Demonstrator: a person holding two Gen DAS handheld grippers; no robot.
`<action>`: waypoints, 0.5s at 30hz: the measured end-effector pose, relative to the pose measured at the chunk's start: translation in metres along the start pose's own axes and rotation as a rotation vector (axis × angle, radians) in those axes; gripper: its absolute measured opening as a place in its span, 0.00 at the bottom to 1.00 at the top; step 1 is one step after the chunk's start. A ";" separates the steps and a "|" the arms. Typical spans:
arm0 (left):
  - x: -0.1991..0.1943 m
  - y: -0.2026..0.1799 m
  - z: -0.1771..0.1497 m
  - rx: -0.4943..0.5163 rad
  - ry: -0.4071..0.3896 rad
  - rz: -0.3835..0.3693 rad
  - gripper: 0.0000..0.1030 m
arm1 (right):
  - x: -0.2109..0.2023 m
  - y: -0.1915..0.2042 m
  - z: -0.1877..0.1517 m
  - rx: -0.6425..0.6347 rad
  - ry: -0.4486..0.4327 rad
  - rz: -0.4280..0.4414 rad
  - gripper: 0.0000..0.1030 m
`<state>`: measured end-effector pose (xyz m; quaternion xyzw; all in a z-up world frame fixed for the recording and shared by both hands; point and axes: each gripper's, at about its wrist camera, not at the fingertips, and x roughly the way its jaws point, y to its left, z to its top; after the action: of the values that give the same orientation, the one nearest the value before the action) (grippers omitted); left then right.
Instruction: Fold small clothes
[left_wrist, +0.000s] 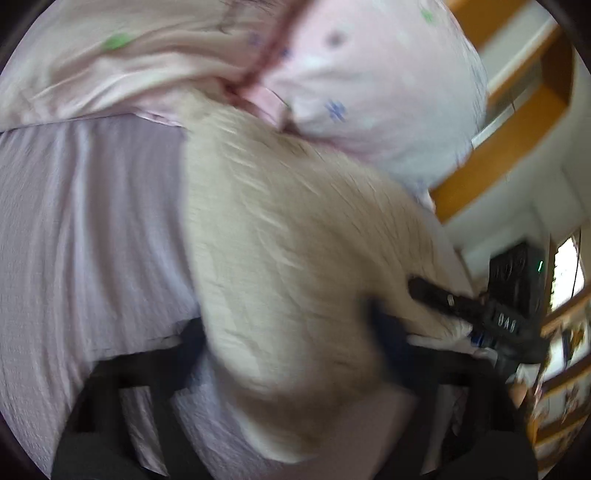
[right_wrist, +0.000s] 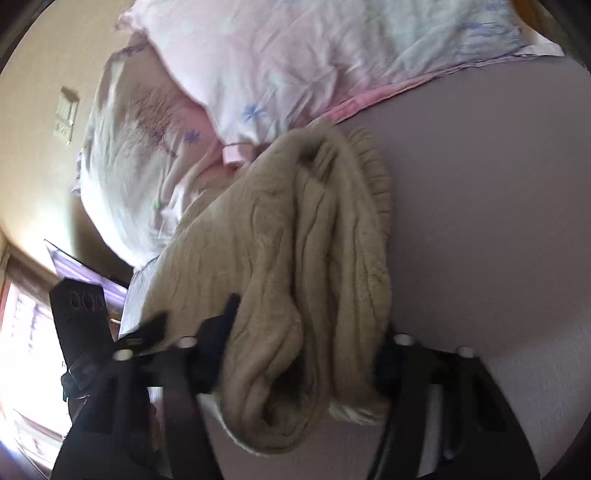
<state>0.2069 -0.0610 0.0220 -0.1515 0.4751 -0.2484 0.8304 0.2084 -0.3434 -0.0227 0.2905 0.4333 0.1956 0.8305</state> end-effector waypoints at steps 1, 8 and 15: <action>-0.006 -0.001 -0.001 0.017 -0.013 0.008 0.47 | -0.004 0.006 -0.002 -0.018 -0.018 0.019 0.44; -0.093 0.004 -0.026 0.225 -0.153 0.113 0.40 | 0.004 0.075 -0.027 -0.218 0.031 0.127 0.40; -0.113 0.053 -0.067 0.210 -0.158 0.257 0.72 | -0.006 0.081 -0.031 -0.180 -0.034 -0.001 0.61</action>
<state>0.1147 0.0450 0.0433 -0.0209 0.3955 -0.1757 0.9013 0.1731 -0.2761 0.0192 0.2177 0.4002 0.2282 0.8604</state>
